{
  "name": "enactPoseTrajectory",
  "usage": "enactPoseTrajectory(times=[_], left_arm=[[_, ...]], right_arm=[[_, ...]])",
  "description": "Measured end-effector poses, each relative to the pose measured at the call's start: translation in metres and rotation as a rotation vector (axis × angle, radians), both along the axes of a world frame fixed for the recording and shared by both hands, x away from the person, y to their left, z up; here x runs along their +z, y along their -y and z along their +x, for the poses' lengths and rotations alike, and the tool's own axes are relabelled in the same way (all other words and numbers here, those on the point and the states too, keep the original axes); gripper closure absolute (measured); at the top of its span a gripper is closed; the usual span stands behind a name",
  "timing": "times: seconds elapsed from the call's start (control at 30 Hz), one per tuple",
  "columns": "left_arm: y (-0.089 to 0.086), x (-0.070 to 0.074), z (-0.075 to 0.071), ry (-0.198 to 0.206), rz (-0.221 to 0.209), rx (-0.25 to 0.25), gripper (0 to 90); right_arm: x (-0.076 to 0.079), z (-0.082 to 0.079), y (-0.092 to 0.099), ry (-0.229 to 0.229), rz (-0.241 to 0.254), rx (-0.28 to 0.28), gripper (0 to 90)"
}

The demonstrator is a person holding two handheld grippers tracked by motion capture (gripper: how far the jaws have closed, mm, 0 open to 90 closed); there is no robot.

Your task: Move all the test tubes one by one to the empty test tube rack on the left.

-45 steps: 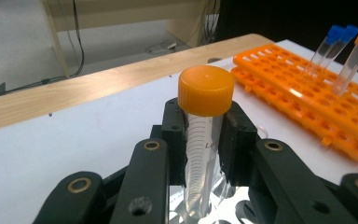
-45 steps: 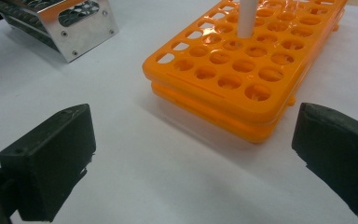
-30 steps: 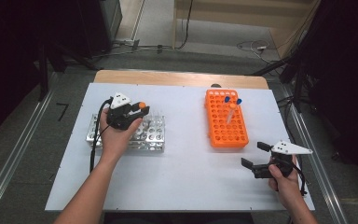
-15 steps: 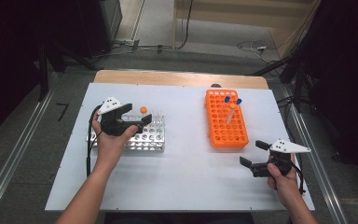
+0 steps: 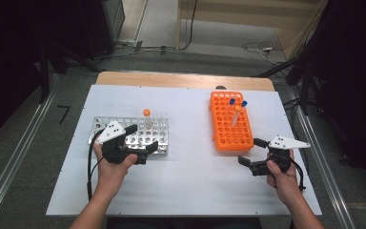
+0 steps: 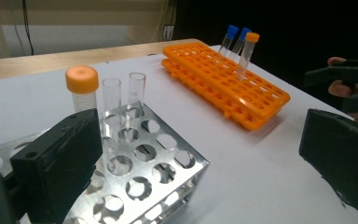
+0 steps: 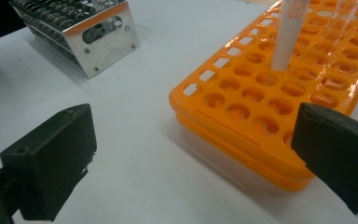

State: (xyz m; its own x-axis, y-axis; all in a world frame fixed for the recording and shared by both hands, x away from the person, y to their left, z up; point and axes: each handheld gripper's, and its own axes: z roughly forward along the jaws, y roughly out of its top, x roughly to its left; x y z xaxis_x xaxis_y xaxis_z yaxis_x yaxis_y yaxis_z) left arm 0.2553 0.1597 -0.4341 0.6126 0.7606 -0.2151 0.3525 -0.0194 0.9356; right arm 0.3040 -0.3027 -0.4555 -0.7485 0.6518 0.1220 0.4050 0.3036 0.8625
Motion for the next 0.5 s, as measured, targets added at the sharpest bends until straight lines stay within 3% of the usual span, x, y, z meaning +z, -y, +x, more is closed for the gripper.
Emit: enactPoseTrajectory(times=[0.17,0.27,0.33,0.37,0.5], left_arm=[[-0.002,-0.007,-0.016,0.008,-0.025,0.007,0.0],[-0.003,-0.010,-0.022,0.009,-0.006,0.002,0.0],[-0.004,-0.013,-0.027,0.006,-0.020,0.005,0.0],[-0.005,-0.015,-0.029,0.005,-0.031,0.003,0.0],[-0.002,-0.020,-0.034,-0.001,-0.013,-0.008,0.0]], right_arm=[[0.005,0.011,-0.010,0.002,0.001,-0.011,0.0],[0.008,0.021,-0.017,0.016,0.002,-0.022,0.0],[0.010,0.028,-0.021,0.014,0.015,-0.028,0.3],[0.011,0.032,-0.022,0.019,0.015,-0.037,2.8],[0.012,0.050,-0.028,0.009,0.019,-0.106,14.5]])
